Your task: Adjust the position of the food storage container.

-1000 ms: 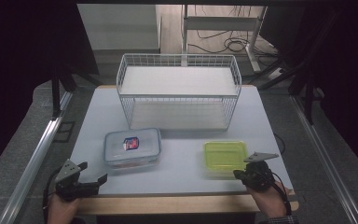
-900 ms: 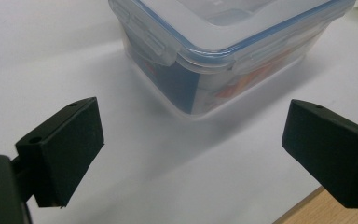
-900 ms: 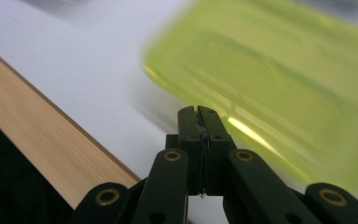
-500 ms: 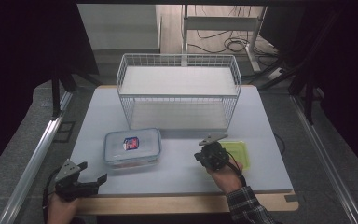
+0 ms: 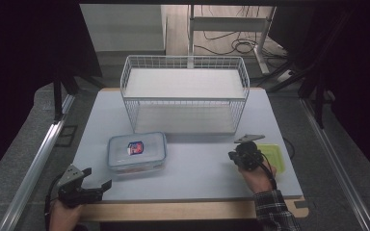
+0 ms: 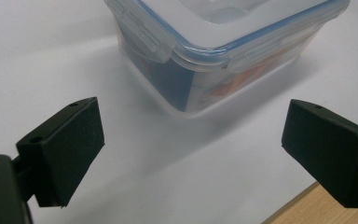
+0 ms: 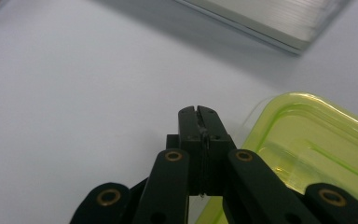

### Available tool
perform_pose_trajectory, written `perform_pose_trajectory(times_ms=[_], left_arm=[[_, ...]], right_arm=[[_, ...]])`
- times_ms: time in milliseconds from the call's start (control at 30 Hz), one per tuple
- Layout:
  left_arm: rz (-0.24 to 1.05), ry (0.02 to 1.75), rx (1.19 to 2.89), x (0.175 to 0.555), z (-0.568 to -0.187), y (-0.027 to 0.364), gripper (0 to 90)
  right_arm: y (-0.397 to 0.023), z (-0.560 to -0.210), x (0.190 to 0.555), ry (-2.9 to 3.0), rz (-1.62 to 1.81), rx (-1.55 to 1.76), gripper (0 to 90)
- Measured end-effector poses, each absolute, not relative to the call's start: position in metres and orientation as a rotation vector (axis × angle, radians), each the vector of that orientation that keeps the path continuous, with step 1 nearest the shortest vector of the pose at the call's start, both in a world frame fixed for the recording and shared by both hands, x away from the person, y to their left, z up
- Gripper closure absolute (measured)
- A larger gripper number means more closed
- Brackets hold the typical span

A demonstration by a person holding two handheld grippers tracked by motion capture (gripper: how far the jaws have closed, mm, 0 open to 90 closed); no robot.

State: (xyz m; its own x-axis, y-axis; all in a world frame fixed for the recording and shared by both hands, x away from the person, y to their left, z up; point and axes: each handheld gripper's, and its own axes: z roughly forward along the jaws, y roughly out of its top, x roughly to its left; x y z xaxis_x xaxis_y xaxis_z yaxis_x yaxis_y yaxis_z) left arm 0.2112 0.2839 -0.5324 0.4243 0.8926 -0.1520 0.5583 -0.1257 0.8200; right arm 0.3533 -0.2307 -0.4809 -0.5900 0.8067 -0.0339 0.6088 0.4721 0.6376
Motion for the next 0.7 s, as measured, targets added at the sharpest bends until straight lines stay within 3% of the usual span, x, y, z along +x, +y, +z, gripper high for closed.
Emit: perform_pose_trajectory(times_ms=[167,300,400,567,600,700], left_arm=[[0.463,1.264,1.829,0.212,-0.533,0.283,4.2],[0.481,1.285,1.846,0.212,-0.528,0.285,8.6],[0.498,1.294,1.828,0.213,-0.524,0.292,22.2],[0.53,1.365,1.773,0.234,-0.517,0.311,53.5],[0.539,1.376,1.791,0.24,-0.518,0.312,53.5],[0.575,1.406,1.85,0.263,-0.522,0.312,68.5]], right_arm=[[-0.247,-0.483,0.357,2.359,0.835,1.23,89.4],[-0.246,-0.48,0.352,2.349,0.853,1.184,89.4],[-0.24,-0.475,0.347,2.342,0.896,1.14,89.0],[-0.23,-0.471,0.344,2.366,0.969,1.08,87.8],[-0.227,-0.471,0.344,2.371,0.988,1.067,87.7],[-0.217,-0.471,0.344,2.387,1.036,1.026,87.9]])
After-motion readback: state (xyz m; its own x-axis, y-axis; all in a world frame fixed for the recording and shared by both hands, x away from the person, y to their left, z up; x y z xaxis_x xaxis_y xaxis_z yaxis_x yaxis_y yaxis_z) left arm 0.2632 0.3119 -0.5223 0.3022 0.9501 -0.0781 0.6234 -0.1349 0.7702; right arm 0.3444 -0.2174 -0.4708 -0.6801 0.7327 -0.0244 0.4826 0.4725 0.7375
